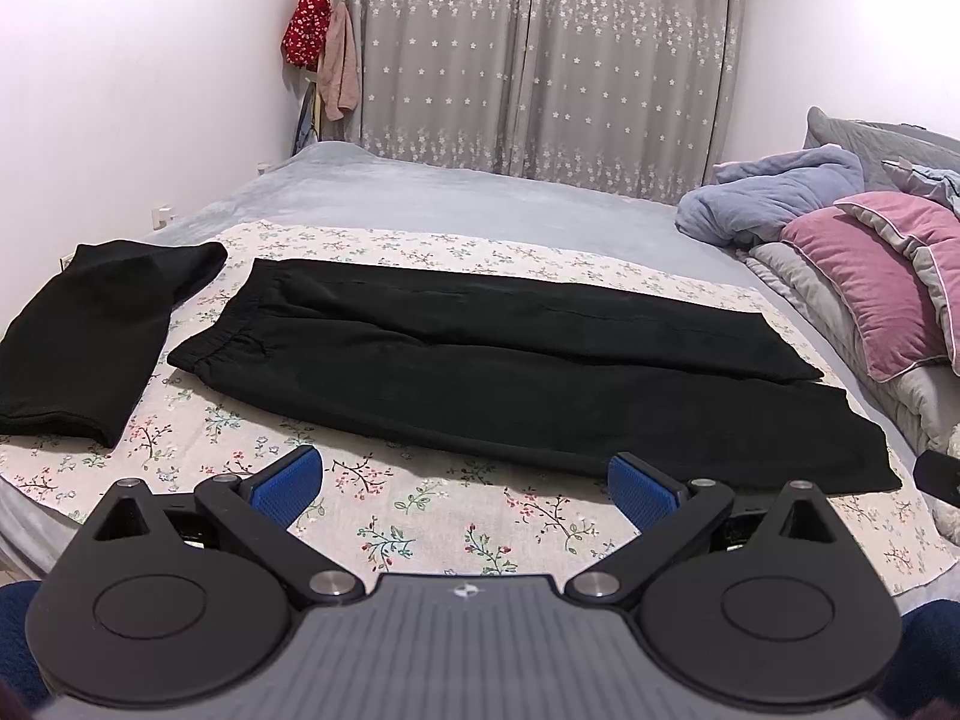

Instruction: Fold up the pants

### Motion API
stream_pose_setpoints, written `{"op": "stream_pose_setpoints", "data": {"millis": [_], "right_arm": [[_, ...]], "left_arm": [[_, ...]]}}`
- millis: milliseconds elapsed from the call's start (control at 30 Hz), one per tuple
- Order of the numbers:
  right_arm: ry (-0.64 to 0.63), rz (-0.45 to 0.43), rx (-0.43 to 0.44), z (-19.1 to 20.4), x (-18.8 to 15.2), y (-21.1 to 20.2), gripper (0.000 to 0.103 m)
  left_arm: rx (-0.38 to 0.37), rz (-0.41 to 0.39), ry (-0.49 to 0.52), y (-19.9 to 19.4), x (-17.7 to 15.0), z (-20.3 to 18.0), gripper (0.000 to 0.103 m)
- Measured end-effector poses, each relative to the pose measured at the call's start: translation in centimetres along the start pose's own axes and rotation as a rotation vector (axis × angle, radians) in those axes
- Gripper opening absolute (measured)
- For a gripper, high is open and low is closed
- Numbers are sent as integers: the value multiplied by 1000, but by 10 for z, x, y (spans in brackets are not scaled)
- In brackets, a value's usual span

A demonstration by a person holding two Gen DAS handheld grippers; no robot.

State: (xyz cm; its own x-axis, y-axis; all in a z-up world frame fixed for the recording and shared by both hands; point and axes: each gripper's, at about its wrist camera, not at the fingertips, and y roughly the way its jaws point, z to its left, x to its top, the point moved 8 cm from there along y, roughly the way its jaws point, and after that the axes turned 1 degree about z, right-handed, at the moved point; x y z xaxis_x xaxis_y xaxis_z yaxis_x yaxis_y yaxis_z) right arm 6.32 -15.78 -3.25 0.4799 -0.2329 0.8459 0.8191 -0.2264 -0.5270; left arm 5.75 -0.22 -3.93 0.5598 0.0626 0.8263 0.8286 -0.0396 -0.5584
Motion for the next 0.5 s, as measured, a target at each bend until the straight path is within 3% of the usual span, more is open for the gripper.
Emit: {"op": "stream_pose_setpoints", "data": {"millis": [500], "right_arm": [[-1, -4, 1, -1, 0, -1, 103]], "left_arm": [[-1, 1, -5, 0, -1, 1, 93]]}}
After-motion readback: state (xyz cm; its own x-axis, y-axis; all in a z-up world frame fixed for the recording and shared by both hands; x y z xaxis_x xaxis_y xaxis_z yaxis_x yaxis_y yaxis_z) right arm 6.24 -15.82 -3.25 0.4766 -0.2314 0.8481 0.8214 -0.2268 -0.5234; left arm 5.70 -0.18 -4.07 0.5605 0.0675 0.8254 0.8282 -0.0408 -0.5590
